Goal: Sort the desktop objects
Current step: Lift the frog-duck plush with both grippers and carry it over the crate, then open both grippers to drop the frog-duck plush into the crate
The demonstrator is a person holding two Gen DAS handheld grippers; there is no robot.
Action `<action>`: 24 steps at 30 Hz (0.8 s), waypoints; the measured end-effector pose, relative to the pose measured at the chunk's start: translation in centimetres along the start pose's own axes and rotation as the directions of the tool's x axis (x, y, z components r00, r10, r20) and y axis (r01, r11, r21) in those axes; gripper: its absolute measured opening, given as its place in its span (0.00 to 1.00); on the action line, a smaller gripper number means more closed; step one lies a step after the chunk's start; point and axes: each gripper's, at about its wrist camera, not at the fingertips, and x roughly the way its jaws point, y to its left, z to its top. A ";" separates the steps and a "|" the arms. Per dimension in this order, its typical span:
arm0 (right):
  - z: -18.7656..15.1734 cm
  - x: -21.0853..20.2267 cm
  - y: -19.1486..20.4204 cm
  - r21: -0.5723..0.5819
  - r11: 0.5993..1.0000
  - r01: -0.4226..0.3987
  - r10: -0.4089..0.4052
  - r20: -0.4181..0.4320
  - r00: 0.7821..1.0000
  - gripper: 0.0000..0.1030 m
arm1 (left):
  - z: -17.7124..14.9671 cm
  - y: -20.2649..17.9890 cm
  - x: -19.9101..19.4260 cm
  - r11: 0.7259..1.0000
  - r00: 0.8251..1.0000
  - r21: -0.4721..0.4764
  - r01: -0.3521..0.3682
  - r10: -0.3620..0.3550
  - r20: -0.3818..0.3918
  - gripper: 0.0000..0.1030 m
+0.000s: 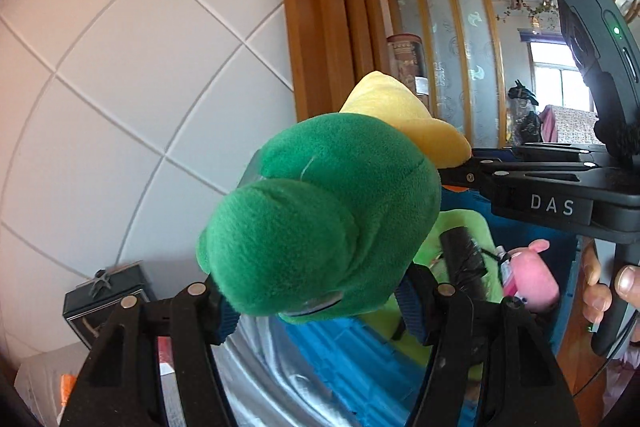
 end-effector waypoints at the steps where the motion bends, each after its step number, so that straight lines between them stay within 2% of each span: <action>1: 0.0 0.1 -1.7 0.015 1.000 0.017 -0.017 -0.007 1.000 0.27 | 0.4 -1.0 1.0 1.000 1.000 -0.001 0.015 -0.015 -0.018 0.62; 4: -0.6 0.7 -6.5 0.062 0.996 0.069 -0.067 -0.038 0.997 0.29 | 1.7 -4.4 4.7 0.998 0.995 -0.007 0.055 -0.055 -0.088 0.63; 8: -2.7 3.0 -12.1 0.124 0.985 0.116 -0.098 -0.143 0.985 0.33 | 2.5 -8.6 10.0 0.999 0.972 0.010 0.041 -0.037 -0.233 0.67; 9: -3.2 3.6 -13.0 0.134 0.985 0.113 -0.090 -0.167 0.982 0.39 | 2.6 -9.5 11.1 0.999 0.964 0.019 0.026 -0.020 -0.263 0.67; 10: -3.9 4.1 -13.6 0.140 0.983 0.115 -0.087 -0.192 0.978 0.49 | 2.6 -10.0 11.9 1.000 0.958 0.027 0.008 0.000 -0.288 0.67; 12: -4.7 5.0 -15.4 0.143 0.979 0.144 -0.111 -0.220 0.969 0.62 | 2.3 -11.2 13.5 0.997 0.942 0.070 -0.027 0.049 -0.333 0.68; 13: -5.1 5.1 -16.0 0.150 0.978 0.145 -0.109 -0.225 0.968 0.72 | 2.1 -11.5 13.8 0.996 0.938 0.085 -0.039 0.066 -0.339 0.68; 14: -5.4 4.8 -16.3 0.159 0.977 0.141 -0.103 -0.223 0.969 0.78 | 2.0 -11.6 14.0 0.996 0.937 0.084 -0.043 0.070 -0.341 0.69; 17: -5.7 4.3 -17.4 0.165 0.976 0.143 -0.106 -0.214 0.971 0.85 | 2.0 -11.9 13.6 0.997 0.940 0.061 -0.037 0.055 -0.336 0.69; 19: -5.6 3.9 -17.7 0.177 0.974 0.141 -0.104 -0.206 0.973 0.99 | 2.1 -12.1 12.9 0.996 0.943 0.077 -0.054 0.076 -0.323 0.70; 24: -5.0 2.4 -16.6 0.189 0.975 0.116 -0.086 -0.161 0.983 1.00 | 2.5 -11.3 10.3 0.991 0.959 0.085 -0.101 0.120 -0.257 0.73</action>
